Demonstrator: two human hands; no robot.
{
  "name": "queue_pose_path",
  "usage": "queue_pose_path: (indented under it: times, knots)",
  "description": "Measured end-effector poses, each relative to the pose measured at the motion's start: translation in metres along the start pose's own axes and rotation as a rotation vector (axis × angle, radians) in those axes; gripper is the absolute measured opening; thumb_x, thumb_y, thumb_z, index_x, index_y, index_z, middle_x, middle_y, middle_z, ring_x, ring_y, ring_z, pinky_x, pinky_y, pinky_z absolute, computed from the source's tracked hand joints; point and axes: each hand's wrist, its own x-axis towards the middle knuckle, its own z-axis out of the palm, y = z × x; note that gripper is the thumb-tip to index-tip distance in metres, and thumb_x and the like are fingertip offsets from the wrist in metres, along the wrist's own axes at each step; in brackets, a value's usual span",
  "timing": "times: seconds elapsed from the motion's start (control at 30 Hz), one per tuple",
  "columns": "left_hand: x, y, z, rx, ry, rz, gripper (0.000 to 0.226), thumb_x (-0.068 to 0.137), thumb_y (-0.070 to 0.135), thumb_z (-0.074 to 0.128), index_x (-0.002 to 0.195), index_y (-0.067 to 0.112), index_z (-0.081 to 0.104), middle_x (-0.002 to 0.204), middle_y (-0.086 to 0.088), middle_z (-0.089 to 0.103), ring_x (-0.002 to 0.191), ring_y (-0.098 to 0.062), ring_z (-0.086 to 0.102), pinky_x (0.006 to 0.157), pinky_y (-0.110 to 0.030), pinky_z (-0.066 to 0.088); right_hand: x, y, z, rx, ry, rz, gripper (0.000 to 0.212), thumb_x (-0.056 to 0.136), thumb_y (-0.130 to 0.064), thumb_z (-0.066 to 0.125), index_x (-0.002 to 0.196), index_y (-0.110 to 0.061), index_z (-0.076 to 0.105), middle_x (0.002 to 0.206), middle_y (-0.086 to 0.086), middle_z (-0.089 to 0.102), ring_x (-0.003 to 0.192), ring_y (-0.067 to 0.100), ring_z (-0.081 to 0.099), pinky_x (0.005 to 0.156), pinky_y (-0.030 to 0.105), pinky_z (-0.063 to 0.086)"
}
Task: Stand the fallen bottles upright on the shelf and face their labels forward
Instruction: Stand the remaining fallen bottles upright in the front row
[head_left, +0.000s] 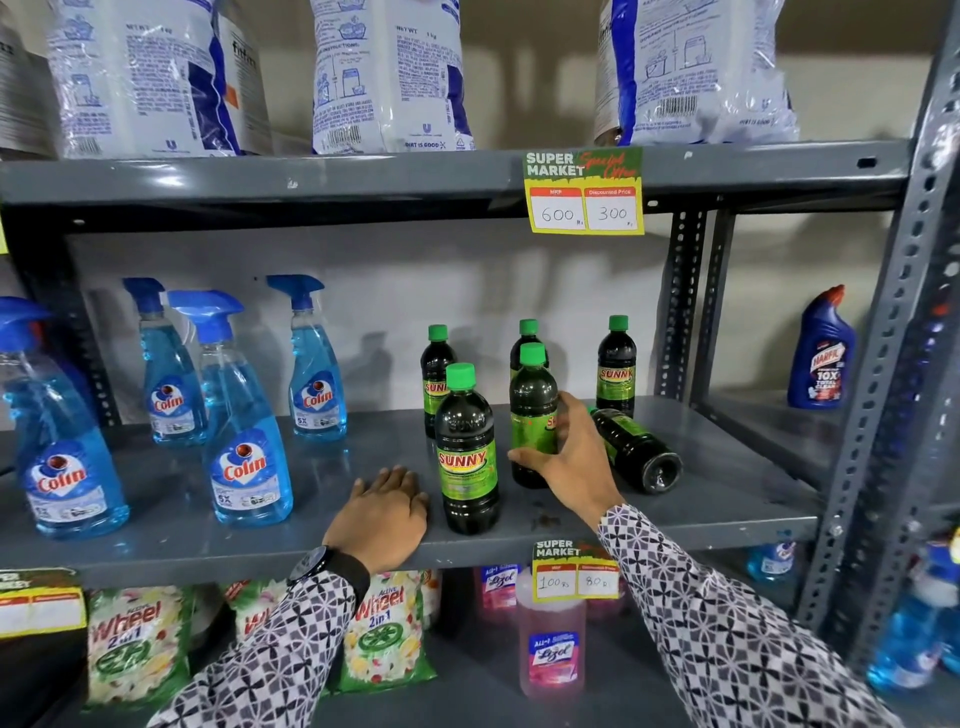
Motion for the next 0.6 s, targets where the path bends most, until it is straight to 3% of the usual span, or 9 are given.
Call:
queue_pose_path:
  times: [0.1, 0.23, 0.4, 0.6]
  knots:
    - [-0.0011, 0.0005, -0.0019, -0.013, -0.001, -0.003, 0.058, 0.108, 0.038, 0.021, 0.159, 0.011, 0.025, 0.17, -0.009, 0.021, 0.159, -0.025, 0.017, 0.128, -0.048, 0.012, 0.0034, 0.0038, 0.0018, 0.006, 0.023, -0.003, 0.114, 0.054, -0.063, 0.092, 0.15, -0.036, 0.038, 0.139, -0.007, 0.053, 0.13, 0.018, 0.059, 0.112, 0.047, 0.051]
    - [0.0009, 0.001, -0.0018, 0.018, -0.007, 0.0, 0.058, 0.108, 0.037, 0.021, 0.159, 0.011, 0.025, 0.17, -0.01, 0.021, 0.159, -0.026, 0.018, 0.127, -0.049, 0.013, 0.0044, 0.0077, 0.0016, 0.035, -0.032, -0.025, 0.096, 0.07, -0.039, 0.088, 0.152, -0.034, 0.037, 0.14, -0.004, 0.062, 0.127, 0.016, 0.064, 0.112, 0.049, 0.051]
    - [0.0008, 0.0003, -0.0016, 0.003, -0.016, -0.01, 0.059, 0.108, 0.037, 0.021, 0.16, 0.01, 0.024, 0.171, -0.009, 0.02, 0.159, -0.025, 0.017, 0.128, -0.049, 0.012, 0.0045, 0.0075, 0.0012, -0.011, 0.026, -0.025, 0.11, 0.056, -0.061, 0.094, 0.148, -0.03, 0.042, 0.138, -0.003, 0.058, 0.127, 0.018, 0.06, 0.109, 0.043, 0.052]
    - [-0.0003, 0.0009, -0.0048, -0.011, -0.025, -0.01, 0.059, 0.108, 0.038, 0.02, 0.16, 0.011, 0.024, 0.171, -0.01, 0.02, 0.159, -0.026, 0.017, 0.128, -0.048, 0.012, 0.0039, 0.0038, -0.0042, 0.089, -0.08, 0.067, 0.077, 0.074, -0.026, 0.094, 0.14, -0.026, 0.054, 0.127, -0.005, 0.073, 0.117, 0.013, 0.07, 0.109, 0.045, 0.054]
